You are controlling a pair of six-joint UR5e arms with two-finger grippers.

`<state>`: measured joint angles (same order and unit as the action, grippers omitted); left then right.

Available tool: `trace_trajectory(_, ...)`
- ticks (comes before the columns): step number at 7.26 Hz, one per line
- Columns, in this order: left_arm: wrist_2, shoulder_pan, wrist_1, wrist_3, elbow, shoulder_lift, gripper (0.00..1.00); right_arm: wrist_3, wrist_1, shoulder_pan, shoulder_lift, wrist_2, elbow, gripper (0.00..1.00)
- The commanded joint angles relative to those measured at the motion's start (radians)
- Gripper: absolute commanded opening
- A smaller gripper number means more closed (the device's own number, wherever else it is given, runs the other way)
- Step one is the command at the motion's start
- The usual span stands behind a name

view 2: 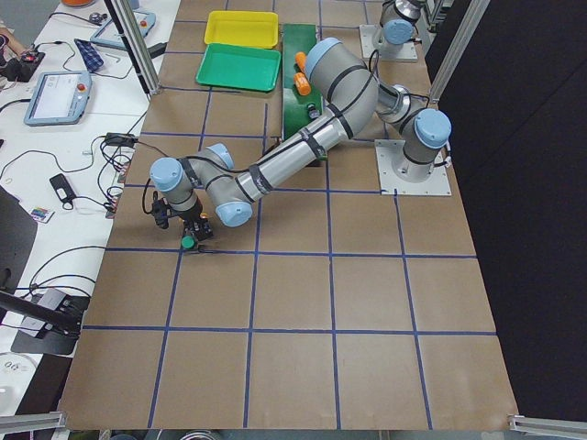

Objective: Sort buttons by color to trays
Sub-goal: 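Reach the left gripper to the yellow-capped button and grasp it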

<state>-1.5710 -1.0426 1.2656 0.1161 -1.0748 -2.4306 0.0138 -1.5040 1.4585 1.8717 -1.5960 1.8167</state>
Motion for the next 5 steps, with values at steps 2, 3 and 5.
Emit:
trace_trajectory(2, -0.003, -0.002, 0.008, -0.001, 0.004, 0.005, 1.0, 0.0, -0.001, 0.0, 0.0, -0.002, 0.001, 1.0)
trace_trajectory(3, -0.004, -0.002, 0.02, 0.0, -0.002, 0.002, 1.0, 0.0, -0.001, 0.0, -0.002, -0.001, 0.001, 1.0)
trace_trajectory(5, -0.004, 0.003, 0.02, 0.016, -0.014, -0.008, 1.0, 0.0, 0.001, 0.0, 0.001, -0.002, 0.0, 1.0)
